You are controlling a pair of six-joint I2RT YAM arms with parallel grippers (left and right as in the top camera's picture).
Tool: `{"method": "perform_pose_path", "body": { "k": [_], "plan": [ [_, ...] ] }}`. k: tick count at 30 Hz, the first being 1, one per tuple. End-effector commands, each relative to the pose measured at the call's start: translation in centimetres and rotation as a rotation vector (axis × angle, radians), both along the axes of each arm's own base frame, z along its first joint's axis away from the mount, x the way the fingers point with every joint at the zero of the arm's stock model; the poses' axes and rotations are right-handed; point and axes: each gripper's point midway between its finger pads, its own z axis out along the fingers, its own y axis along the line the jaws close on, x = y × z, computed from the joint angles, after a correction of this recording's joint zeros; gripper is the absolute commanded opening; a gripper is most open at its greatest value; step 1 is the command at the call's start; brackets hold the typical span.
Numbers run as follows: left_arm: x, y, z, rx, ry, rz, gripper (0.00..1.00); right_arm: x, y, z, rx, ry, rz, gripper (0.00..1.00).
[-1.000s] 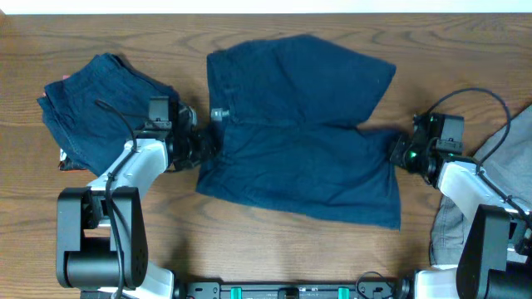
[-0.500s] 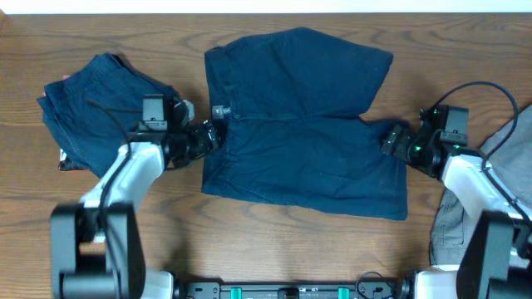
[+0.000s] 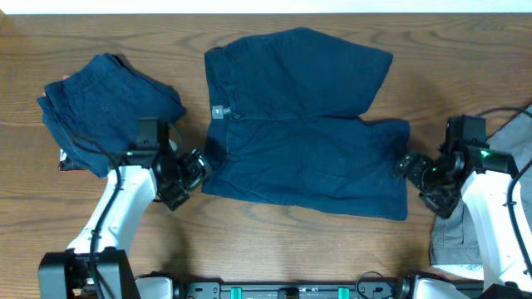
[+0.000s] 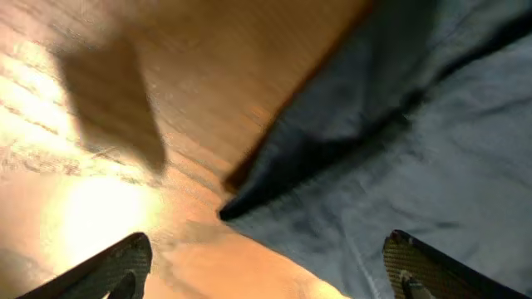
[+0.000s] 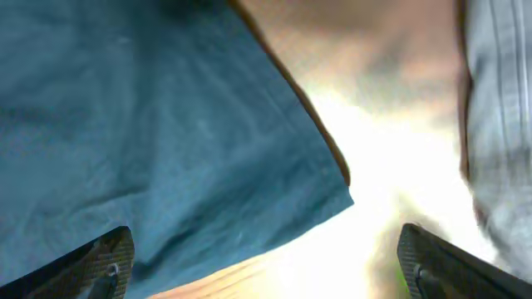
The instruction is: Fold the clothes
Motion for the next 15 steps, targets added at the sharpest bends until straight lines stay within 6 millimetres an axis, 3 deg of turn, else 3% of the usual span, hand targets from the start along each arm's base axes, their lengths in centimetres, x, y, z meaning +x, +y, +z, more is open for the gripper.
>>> {"method": "perform_pose_path", "body": {
  "k": [1, 6, 10, 13, 14, 15],
  "plan": [
    [-0.8, 0.1, -1.6, 0.002, 0.036, 0.084, 0.86, -0.8, 0.3, -0.5, 0.038, 0.045, -0.165, 0.99],
    [-1.4, -0.9, -3.1, -0.007, 0.019, 0.082, 0.85, -1.6, 0.5, -0.8, 0.045, 0.075, -0.171, 0.99],
    [-0.5, -1.9, -3.5, -0.019, -0.049, 0.069, 0.84, -2.9, 0.7, -1.0, 0.052, 0.132, -0.212, 0.99],
    [0.0, -2.3, -3.4, -0.018, -0.076, 0.054, 0.73, -3.6, 0.9, -1.3, 0.056, 0.158, -0.219, 0.99],
    [0.1, -2.2, -3.4, -0.013, -0.083, 0.054, 0.66, -3.8, 0.9, -1.5, 0.056, 0.167, -0.222, 0.99],
    [0.2, -2.2, -3.4, -0.011, -0.085, 0.055, 0.49, -4.1, 1.0, -1.8, 0.057, 0.178, -0.226, 0.99]
  ]
}}
